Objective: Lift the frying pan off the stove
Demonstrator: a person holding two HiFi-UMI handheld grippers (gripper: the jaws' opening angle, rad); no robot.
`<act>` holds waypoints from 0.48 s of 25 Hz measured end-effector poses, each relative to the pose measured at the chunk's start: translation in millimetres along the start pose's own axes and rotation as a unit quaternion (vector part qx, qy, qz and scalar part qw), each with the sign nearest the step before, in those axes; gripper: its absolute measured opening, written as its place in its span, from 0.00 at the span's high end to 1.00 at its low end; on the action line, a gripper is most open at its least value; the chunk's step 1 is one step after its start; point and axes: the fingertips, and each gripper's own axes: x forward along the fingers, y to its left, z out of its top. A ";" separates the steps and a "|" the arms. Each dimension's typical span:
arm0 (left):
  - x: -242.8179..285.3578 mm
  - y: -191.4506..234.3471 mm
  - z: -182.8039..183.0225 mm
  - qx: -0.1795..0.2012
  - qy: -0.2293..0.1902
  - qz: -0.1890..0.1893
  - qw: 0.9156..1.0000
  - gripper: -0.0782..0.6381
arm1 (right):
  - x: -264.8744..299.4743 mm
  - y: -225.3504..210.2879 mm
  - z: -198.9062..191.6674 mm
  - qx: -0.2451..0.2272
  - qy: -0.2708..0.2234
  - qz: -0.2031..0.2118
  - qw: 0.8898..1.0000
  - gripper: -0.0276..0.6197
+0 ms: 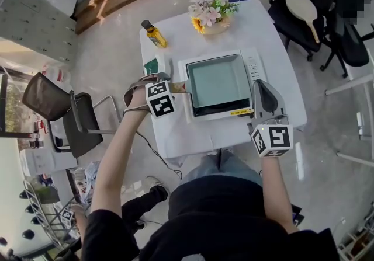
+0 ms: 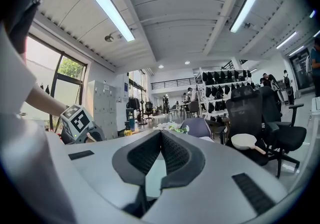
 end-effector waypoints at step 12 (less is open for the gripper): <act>32.5 -9.5 -14.6 0.037 0.069 -0.066 0.995 0.69 | 4.9 -2.5 -6.1 0.012 0.008 0.001 1.000 0.95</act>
